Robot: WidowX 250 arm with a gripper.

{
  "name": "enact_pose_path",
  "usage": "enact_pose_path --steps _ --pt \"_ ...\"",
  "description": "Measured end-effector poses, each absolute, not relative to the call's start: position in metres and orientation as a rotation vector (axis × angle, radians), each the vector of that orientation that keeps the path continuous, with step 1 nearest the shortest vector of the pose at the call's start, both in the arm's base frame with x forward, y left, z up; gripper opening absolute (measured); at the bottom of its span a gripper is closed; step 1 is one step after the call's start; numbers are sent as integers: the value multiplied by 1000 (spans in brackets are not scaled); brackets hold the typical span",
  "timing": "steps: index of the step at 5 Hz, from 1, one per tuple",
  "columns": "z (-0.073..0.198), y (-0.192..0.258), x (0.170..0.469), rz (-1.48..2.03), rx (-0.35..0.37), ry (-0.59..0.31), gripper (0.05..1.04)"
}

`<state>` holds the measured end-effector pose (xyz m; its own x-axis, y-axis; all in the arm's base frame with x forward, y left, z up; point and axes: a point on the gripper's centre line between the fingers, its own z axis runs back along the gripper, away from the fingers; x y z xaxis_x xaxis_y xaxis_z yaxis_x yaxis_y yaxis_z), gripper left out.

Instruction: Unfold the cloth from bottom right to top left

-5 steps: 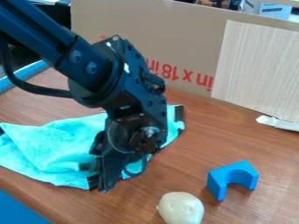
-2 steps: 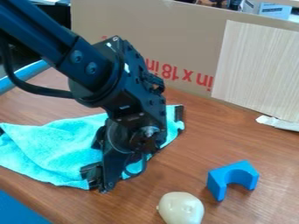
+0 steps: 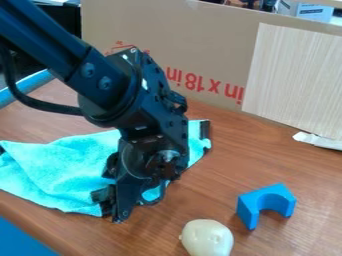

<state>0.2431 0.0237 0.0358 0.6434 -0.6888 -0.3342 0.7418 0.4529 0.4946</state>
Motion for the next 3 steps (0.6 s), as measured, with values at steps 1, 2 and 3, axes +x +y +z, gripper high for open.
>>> enact_pose_path --steps 1,2,3 --pt "32 24 242 -884 658 92 128" --pt "31 24 241 -890 655 95 56" --pt "34 23 239 -905 639 99 49"
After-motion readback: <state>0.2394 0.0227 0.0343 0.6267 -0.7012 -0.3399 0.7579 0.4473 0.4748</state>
